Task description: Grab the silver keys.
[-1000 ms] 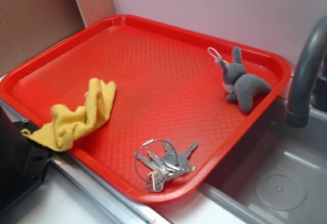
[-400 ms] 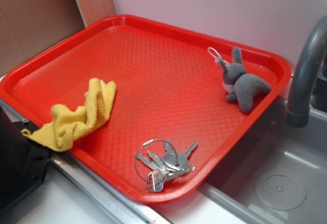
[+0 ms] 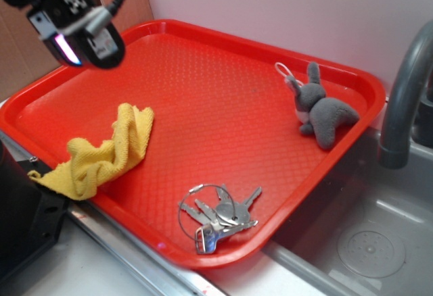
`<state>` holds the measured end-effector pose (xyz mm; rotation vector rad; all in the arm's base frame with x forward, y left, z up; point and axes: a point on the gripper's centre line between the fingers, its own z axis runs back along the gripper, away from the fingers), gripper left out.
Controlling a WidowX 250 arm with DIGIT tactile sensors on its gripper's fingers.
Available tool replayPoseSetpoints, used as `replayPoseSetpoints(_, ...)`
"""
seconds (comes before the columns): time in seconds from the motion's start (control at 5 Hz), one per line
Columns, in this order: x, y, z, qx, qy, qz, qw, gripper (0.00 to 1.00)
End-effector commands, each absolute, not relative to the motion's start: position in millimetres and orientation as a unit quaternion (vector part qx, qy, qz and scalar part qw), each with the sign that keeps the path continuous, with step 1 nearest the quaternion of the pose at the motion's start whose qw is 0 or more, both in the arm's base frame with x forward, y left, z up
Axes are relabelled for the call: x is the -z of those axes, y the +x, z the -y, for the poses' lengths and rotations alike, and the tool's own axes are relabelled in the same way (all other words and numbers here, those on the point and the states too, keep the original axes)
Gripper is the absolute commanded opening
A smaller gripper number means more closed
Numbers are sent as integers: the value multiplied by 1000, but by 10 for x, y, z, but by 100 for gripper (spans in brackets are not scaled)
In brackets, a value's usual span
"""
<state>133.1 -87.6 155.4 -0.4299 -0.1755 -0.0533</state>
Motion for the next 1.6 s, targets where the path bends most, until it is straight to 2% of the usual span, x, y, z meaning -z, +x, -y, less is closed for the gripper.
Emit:
replayPoseSetpoints(0.0,-923,1466,1413,100,-174,25,979,100)
replayPoseSetpoints(0.2,-747,1413,1550,112,-182,8,977,100)
replayPoseSetpoints(0.4,-543,1347,1660,124,-179,-2,976,100)
replayPoseSetpoints(0.6,-433,1382,1763,142,-166,-3,976,100)
replayPoseSetpoints(0.8,-393,1385,1839,141,-159,-2,977,0)
replayPoseSetpoints(1.0,-428,1397,1812,136,-160,2,978,0)
replayPoseSetpoints(1.2,-567,1434,1705,129,-153,15,980,0)
replayPoseSetpoints(1.4,-727,1512,1452,107,-93,17,990,0)
